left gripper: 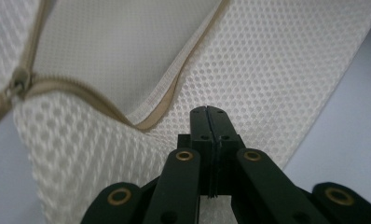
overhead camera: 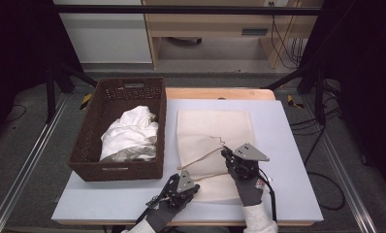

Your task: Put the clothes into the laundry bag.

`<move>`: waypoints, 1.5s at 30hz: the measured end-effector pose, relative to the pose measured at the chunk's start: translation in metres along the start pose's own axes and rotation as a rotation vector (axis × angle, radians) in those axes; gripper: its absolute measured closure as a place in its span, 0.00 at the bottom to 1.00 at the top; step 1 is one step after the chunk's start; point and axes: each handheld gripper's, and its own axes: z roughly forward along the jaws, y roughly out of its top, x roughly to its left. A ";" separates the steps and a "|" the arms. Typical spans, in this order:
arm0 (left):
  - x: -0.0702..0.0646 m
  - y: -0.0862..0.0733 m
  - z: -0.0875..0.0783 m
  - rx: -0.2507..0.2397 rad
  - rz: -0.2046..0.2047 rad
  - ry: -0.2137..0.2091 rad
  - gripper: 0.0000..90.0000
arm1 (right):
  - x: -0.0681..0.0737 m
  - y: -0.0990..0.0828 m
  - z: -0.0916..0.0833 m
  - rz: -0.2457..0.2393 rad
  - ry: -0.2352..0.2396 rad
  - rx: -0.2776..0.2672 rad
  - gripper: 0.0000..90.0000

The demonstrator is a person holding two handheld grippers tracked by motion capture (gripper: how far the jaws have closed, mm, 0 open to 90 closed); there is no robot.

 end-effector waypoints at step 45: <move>0.116 0.074 -0.173 -0.277 -0.057 0.338 0.31 | -0.003 0.009 -0.006 -0.007 -0.007 -0.031 0.94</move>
